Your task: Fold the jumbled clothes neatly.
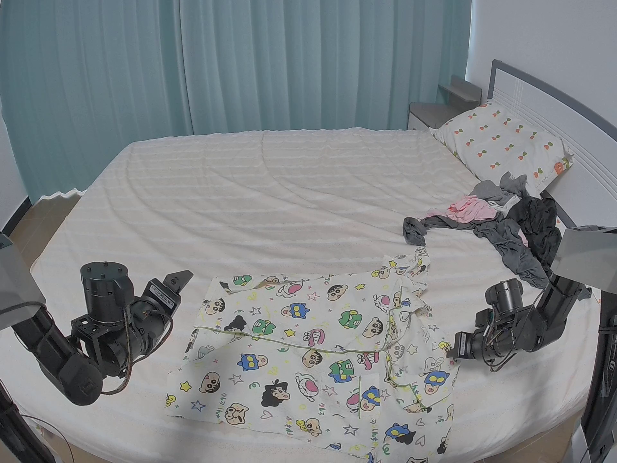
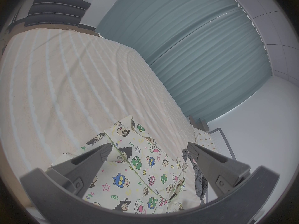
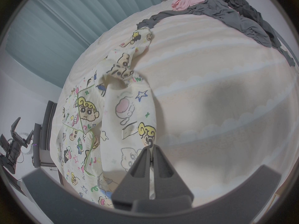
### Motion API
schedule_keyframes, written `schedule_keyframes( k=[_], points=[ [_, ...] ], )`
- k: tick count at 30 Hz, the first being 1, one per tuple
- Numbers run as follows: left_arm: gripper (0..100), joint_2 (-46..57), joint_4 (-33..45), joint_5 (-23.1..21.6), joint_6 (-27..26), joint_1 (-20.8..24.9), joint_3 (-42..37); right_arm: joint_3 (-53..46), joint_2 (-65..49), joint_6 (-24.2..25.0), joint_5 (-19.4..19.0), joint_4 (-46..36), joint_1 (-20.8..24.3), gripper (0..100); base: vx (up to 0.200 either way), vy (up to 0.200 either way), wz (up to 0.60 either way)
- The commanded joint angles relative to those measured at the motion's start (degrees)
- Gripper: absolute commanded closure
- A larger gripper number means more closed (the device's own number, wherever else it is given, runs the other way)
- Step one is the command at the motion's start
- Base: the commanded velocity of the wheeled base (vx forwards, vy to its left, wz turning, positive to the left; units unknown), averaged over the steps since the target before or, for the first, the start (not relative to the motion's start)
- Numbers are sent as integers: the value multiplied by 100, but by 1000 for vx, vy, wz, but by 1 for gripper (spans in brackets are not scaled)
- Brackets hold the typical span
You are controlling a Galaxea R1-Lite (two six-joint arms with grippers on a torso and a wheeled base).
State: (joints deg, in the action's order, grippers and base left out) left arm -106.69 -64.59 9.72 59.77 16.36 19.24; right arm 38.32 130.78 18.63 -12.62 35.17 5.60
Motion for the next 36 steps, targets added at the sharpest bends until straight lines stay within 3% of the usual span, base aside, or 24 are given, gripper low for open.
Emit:
schedule_keyframes(
  k=[1,11,15,21,30,31,36],
  points=[
    [0,-27,-1,13,-9,-1,1,-35,-176,-17,119,7,-120,100,0,0,0],
    [0,-238,-1,197,-36,-1,27,-149,-369,-351,840,-414,-683,100,0,0,0],
    [0,-256,-1,241,-36,-1,45,-131,-299,-483,919,-476,-770,100,0,0,0],
    [0,-256,-1,233,-36,8,45,-43,-193,-509,1481,-494,-788,100,0,0,0],
    [0,-423,-1,224,-53,104,36,36,-202,-500,1534,-608,-788,100,0,0,0],
    [0,-440,-1,215,-53,113,27,36,-202,-509,1525,-608,-788,0,0,0,0],
    [0,-563,-1,180,-36,131,19,18,-202,-509,1508,-599,-753,0,0,0,0]
  ],
)
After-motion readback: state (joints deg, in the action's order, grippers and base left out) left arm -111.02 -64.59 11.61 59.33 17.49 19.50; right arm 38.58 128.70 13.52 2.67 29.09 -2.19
